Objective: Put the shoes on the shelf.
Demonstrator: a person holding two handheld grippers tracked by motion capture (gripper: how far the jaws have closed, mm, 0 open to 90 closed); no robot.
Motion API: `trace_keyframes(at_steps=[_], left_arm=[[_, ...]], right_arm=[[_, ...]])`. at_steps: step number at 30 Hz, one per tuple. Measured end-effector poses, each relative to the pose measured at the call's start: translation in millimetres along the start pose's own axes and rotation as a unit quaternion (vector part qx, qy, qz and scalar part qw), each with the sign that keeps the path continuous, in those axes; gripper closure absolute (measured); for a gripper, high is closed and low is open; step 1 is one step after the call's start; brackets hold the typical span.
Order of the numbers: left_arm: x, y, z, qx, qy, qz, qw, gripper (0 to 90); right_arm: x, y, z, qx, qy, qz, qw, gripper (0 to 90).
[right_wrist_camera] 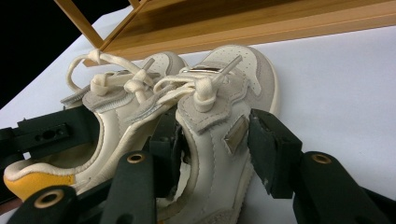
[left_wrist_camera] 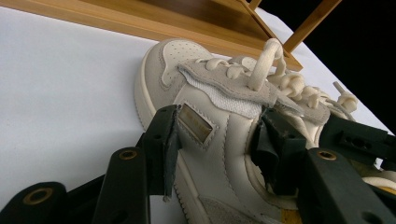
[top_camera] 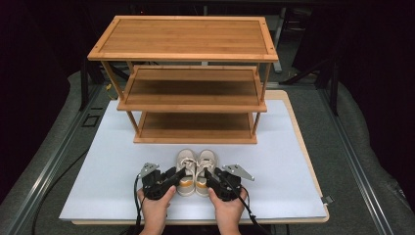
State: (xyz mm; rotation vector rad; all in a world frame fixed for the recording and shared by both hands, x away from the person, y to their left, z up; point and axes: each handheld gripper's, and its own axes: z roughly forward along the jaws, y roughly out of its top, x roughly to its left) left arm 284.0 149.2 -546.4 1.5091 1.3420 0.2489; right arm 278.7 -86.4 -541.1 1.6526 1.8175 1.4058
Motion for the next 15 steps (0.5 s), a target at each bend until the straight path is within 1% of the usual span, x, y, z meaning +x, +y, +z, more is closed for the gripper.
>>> trace_keyframes(at_steps=[1, 2, 7, 9, 10, 15], left_arm=[[0.1, -0.3, -0.1, -0.001, 0.000, -0.001, 1.0000, 52.6], [-0.2, -0.5, -0.1, -0.002, 0.001, -0.001, 1.0000, 52.7], [0.1, -0.6, -0.1, -0.002, 0.000, 0.000, 1.0000, 52.7], [0.2, -1.4, -0.2, -0.005, 0.001, -0.002, 1.0000, 52.4], [-0.2, -2.2, -0.2, -0.009, 0.002, 0.000, 1.0000, 52.4], [-0.2, -2.1, 0.0, -0.010, 0.002, -0.001, 0.9999, 52.3]], right_arm=[[-0.6, 0.2, -0.8, 0.005, 0.001, 0.000, 1.0000, 55.6], [-0.5, -0.1, -0.4, 0.001, -0.004, 0.001, 1.0000, 55.7], [-0.4, -0.5, -0.3, -0.002, -0.004, -0.001, 1.0000, 56.1], [-0.4, -0.5, -0.3, -0.001, -0.004, -0.002, 1.0000, 56.2], [-0.9, -0.1, -0.4, 0.001, 0.002, -0.003, 1.0000, 56.3], [-1.6, 0.4, -1.0, 0.005, 0.002, 0.000, 1.0000, 56.1]])
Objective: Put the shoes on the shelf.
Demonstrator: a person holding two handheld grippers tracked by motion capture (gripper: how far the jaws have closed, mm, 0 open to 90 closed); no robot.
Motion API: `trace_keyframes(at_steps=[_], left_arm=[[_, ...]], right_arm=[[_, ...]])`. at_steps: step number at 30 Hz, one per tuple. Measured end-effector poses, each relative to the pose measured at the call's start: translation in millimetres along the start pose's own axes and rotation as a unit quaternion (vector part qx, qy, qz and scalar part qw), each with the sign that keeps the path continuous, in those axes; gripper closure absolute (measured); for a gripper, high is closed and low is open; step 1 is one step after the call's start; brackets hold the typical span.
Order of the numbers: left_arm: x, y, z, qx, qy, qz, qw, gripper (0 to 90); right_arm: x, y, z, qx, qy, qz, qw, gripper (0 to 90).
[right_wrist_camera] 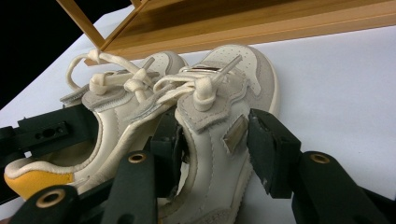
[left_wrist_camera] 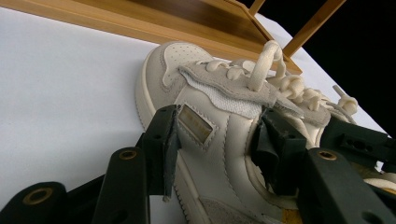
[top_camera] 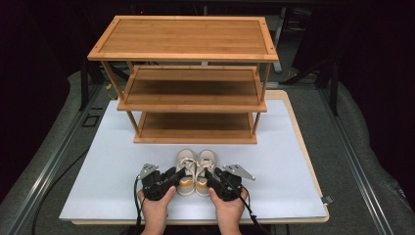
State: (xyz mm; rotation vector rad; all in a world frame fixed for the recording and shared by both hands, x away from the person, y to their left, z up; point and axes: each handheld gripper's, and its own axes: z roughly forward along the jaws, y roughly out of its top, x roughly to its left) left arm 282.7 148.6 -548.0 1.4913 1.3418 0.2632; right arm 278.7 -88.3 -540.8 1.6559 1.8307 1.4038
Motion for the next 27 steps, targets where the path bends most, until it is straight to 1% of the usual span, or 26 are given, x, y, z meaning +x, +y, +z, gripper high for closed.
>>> trace_keyframes(at_steps=[8, 9, 12, 13, 15, 18, 20, 21, 27], left_arm=[[0.7, 0.2, 0.1, 0.000, -0.003, -0.001, 1.0000, 52.4], [0.7, 0.3, 0.2, 0.001, -0.003, -0.001, 1.0000, 52.5], [0.4, 0.3, 0.1, 0.001, -0.003, -0.001, 1.0000, 52.8], [0.2, 0.4, 0.1, 0.002, -0.002, -0.002, 1.0000, 52.8], [-0.1, 0.8, 0.2, 0.003, -0.002, -0.001, 1.0000, 53.7], [-0.1, 1.2, 0.1, 0.005, -0.001, -0.001, 1.0000, 54.3], [0.1, 1.5, 0.1, 0.006, -0.002, -0.001, 1.0000, 54.6], [0.2, 1.6, 0.1, 0.006, -0.002, -0.002, 1.0000, 54.7], [0.5, 3.5, 0.2, 0.009, -0.004, -0.005, 0.9999, 55.2]], right_arm=[[-0.1, -0.1, -0.2, 0.000, 0.001, 0.001, 1.0000, 55.6], [0.9, -1.4, 0.8, -0.009, -0.001, 0.002, 1.0000, 56.0], [0.1, -1.6, 0.2, -0.007, -0.001, 0.001, 1.0000, 56.4], [-0.1, -2.1, 0.7, -0.012, 0.001, 0.001, 0.9999, 56.7], [1.0, -2.4, 0.8, -0.013, -0.008, 0.000, 0.9999, 57.7], [0.6, -2.2, 0.9, -0.012, -0.008, 0.000, 0.9999, 58.5], [0.2, -1.6, 0.3, -0.007, -0.005, 0.000, 1.0000, 58.6], [-0.5, -1.3, 0.8, -0.011, 0.002, 0.007, 0.9999, 58.6], [-0.8, -0.4, 0.0, -0.006, 0.003, 0.016, 0.9999, 58.9]])
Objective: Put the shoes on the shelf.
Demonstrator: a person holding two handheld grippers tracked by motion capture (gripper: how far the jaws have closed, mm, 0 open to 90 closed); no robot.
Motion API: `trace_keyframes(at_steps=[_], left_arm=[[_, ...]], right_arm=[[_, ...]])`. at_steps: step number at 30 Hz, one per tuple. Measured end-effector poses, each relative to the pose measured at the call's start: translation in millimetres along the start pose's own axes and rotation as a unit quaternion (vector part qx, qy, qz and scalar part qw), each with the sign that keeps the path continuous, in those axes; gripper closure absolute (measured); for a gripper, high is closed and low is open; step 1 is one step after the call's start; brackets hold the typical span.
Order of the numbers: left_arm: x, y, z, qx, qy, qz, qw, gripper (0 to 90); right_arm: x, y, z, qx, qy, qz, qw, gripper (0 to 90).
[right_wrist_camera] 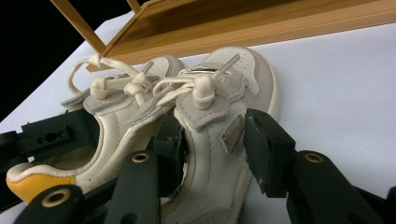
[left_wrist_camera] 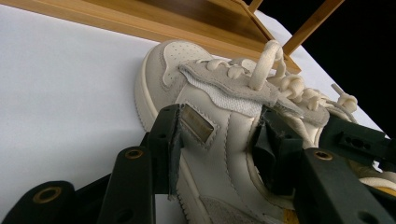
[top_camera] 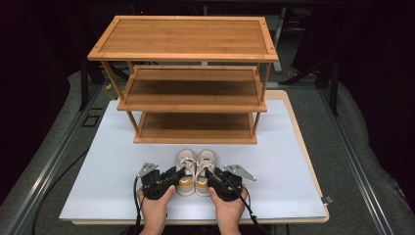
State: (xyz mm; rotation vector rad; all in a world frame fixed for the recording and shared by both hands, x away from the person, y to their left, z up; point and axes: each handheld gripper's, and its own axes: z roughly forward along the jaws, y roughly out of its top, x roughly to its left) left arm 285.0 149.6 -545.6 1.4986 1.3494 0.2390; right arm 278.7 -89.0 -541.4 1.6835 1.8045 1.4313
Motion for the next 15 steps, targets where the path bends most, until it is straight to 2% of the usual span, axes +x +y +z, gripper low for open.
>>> trace_keyframes(at_steps=[7, 11, 12, 13, 14, 15], left_arm=[[-1.7, 2.8, -1.7, 0.009, 0.003, 0.008, 0.9999, 55.9], [-1.6, 4.6, -2.0, 0.008, 0.001, 0.007, 0.9999, 56.1], [-1.9, 5.0, -2.4, 0.008, 0.000, 0.006, 1.0000, 56.1], [-1.9, 5.0, -2.4, 0.008, 0.000, 0.006, 1.0000, 56.0], [-2.4, 6.3, -3.1, 0.008, 0.000, 0.007, 0.9999, 56.1], [-2.7, 7.2, -3.4, 0.008, -0.001, 0.006, 0.9999, 56.1]], right_arm=[[0.1, 0.0, -0.9, 0.000, 0.005, 0.003, 1.0000, 59.3], [0.5, -0.5, -0.4, -0.012, 0.006, 0.008, 0.9999, 59.4], [0.5, -0.2, -0.5, -0.012, 0.006, 0.009, 0.9999, 59.4], [0.1, 1.2, -3.2, 0.005, 0.005, 0.007, 1.0000, 59.4], [0.6, 1.4, -1.9, -0.008, 0.009, 0.011, 0.9999, 59.4], [0.6, 2.2, -2.9, -0.003, 0.009, 0.009, 0.9999, 59.4]])
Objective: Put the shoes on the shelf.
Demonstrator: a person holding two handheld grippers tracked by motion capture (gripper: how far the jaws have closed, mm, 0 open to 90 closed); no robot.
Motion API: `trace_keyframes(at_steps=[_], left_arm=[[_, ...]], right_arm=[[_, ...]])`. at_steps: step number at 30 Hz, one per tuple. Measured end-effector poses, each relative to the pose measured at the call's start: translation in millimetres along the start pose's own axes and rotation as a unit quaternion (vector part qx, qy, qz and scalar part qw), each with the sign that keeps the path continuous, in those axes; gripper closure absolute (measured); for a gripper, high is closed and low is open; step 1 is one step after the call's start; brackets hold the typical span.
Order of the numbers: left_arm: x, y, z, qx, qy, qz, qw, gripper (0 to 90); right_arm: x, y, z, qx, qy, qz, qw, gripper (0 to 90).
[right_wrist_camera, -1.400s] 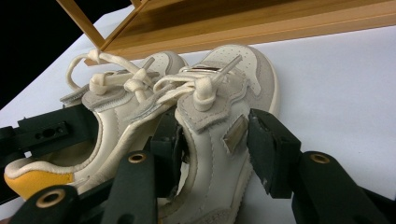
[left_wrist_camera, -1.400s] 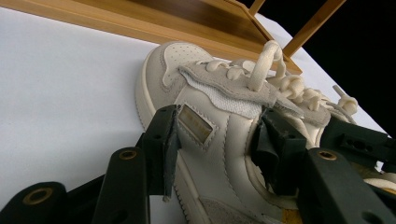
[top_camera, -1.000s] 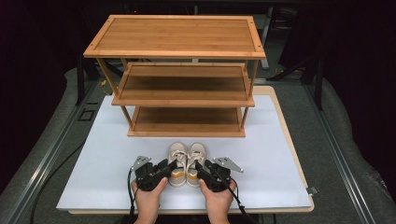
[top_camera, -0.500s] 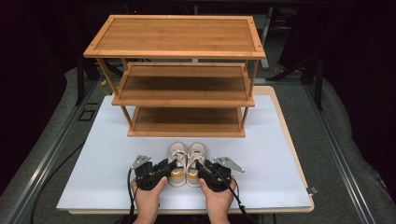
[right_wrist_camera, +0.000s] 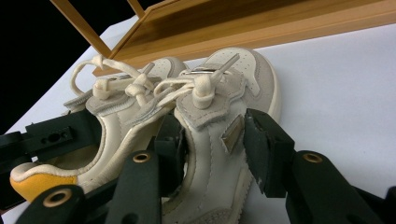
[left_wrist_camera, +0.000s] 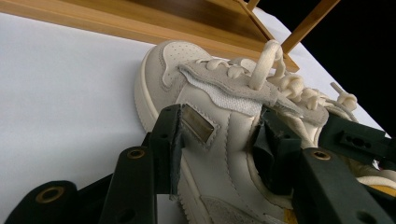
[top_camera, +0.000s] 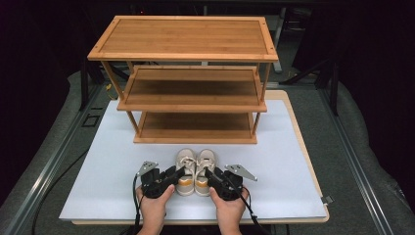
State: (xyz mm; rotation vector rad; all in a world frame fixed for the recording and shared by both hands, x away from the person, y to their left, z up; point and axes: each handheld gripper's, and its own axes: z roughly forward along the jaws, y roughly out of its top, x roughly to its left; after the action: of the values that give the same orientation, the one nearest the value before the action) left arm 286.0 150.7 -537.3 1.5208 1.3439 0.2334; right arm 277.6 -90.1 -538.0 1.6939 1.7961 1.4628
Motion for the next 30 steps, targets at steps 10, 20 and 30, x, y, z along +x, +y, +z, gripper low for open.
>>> trace_keyframes(at_steps=[10, 20, 30], left_arm=[[-3.8, 11.8, -5.1, -0.006, -0.006, 0.000, 1.0000, 56.1], [-9.6, 30.7, -13.2, -0.014, -0.012, 0.005, 0.9998, 56.1], [-17.6, 49.4, -22.6, -0.024, -0.015, 0.009, 0.9996, 56.1]], right_arm=[[5.9, 13.2, -5.0, -0.006, 0.003, -0.006, 1.0000, 59.3], [16.8, 30.3, -11.1, -0.018, -0.001, -0.017, 0.9997, 59.2], [28.3, 50.5, -19.1, -0.035, 0.002, -0.021, 0.9992, 59.2]])
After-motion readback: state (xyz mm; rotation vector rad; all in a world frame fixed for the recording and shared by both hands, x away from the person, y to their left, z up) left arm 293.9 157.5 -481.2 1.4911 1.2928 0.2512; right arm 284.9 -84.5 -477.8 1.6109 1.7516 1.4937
